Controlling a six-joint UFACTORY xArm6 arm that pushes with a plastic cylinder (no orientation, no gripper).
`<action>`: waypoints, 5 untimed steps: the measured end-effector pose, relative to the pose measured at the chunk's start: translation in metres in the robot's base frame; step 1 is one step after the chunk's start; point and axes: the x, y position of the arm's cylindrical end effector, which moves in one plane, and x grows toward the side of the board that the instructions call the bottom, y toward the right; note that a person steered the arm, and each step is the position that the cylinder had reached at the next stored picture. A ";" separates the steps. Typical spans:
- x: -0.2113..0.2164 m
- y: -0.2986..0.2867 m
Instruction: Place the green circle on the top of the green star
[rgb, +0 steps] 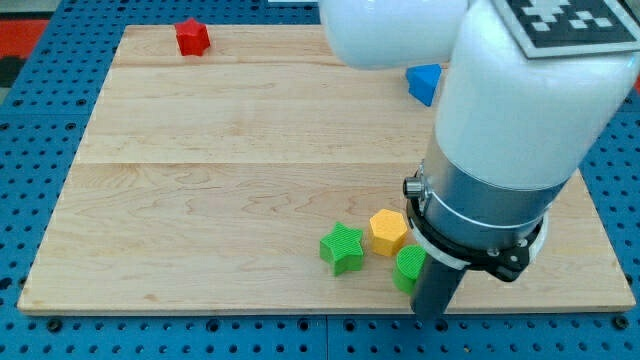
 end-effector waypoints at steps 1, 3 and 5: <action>-0.020 -0.031; -0.050 -0.054; -0.007 0.009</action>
